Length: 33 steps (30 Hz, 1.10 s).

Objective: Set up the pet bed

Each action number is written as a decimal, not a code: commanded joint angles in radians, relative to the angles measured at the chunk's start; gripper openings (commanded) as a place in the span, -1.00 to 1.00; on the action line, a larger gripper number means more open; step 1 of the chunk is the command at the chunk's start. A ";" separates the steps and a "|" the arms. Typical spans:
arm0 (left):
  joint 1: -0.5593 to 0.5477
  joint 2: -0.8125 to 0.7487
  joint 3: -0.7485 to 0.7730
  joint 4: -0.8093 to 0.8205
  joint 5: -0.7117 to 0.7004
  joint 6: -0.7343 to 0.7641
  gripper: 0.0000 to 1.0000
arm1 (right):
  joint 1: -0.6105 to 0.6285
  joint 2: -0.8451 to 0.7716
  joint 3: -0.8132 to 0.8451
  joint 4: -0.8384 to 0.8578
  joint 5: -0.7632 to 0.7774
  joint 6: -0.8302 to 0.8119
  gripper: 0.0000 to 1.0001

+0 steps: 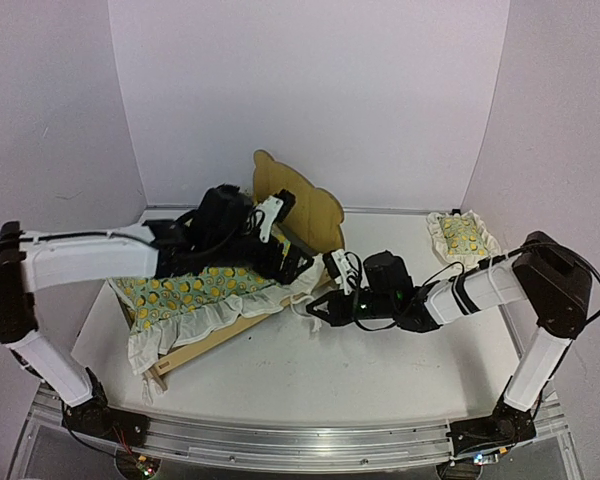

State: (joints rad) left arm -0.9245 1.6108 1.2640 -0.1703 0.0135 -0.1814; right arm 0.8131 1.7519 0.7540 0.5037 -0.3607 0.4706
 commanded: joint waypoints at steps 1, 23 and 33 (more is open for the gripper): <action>-0.122 -0.192 -0.437 0.620 0.003 -0.052 0.89 | -0.034 -0.059 0.058 -0.006 -0.154 0.133 -1.00; -0.162 0.257 -0.381 1.008 -0.067 -0.012 0.22 | -0.040 -0.112 0.107 -0.075 -0.191 0.155 -1.00; -0.160 0.175 -0.444 0.929 -0.131 0.025 -1.00 | -0.204 -0.196 0.139 -0.361 -0.124 -0.030 0.35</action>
State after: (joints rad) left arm -1.0809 1.8687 0.8478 0.7582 -0.0837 -0.1802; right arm 0.7292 1.6444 0.8509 0.3119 -0.5312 0.5858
